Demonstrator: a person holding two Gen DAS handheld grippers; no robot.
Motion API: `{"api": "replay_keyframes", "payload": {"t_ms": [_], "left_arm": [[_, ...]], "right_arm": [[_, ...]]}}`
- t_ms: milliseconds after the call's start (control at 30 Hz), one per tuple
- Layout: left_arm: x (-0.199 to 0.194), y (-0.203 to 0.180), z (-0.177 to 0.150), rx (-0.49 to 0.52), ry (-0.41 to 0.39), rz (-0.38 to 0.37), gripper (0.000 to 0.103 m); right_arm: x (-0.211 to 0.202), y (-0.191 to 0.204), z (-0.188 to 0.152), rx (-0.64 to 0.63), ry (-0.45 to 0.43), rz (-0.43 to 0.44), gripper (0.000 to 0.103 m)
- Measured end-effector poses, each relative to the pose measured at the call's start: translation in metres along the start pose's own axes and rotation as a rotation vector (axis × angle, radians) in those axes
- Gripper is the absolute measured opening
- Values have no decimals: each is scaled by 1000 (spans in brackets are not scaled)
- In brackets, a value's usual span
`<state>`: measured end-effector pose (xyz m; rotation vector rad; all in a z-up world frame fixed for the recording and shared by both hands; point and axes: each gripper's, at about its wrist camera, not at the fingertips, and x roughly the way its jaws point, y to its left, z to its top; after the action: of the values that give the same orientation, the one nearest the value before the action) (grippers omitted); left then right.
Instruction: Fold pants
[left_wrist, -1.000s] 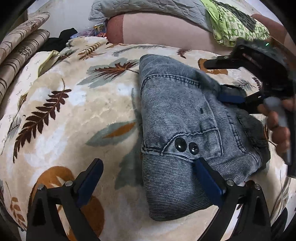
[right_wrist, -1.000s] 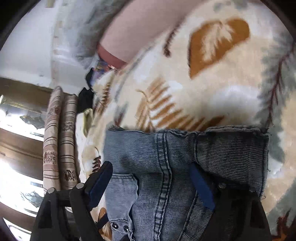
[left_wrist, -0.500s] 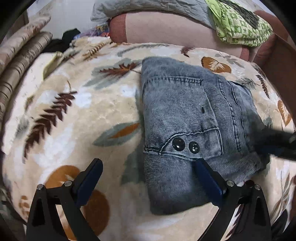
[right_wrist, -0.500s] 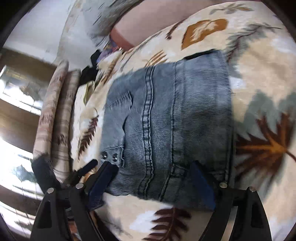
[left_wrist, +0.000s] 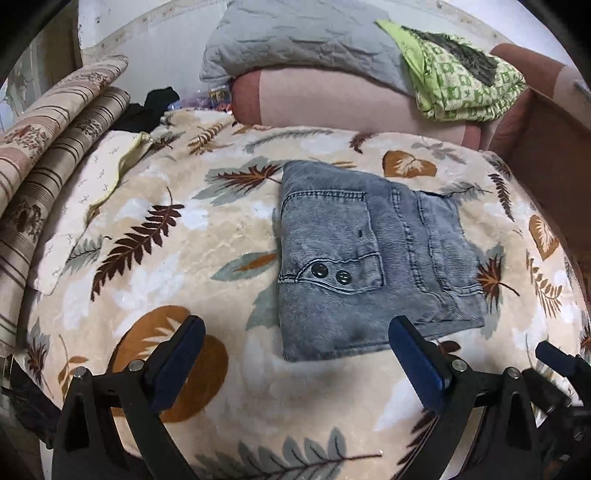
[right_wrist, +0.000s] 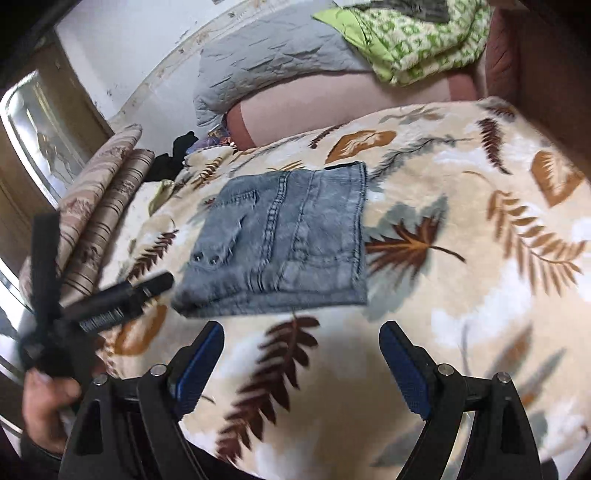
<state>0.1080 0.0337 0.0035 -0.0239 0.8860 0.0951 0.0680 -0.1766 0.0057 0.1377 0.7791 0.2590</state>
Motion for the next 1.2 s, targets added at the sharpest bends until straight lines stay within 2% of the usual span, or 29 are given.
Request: {"api": "replay_keyframes", "payload": {"t_ms": [167, 267, 433, 600, 700, 800, 1200], "left_arm": [[-17, -5, -6, 10, -15, 1, 100], [-25, -8, -9, 21, -19, -1, 100], [-30, -10, -12, 22, -13, -19, 100], [-29, -12, -13, 30, -4, -30, 100], [-29, -13, -13, 43, 1, -5, 100], [-28, -15, -13, 69, -1, 29, 100], [-22, -13, -11, 69, 6, 40, 100]], "right_arm": [[-8, 6, -6, -69, -12, -71, 90], [-8, 9, -7, -102, -2, -141, 103], [-7, 10, -7, -122, 8, -238, 103], [-10, 10, -6, -136, 7, -277, 103], [-10, 11, -6, -141, 5, -296, 103], [-10, 12, -4, -146, 2, -305, 103], [-6, 18, 5, -185, 0, -317, 103]]}}
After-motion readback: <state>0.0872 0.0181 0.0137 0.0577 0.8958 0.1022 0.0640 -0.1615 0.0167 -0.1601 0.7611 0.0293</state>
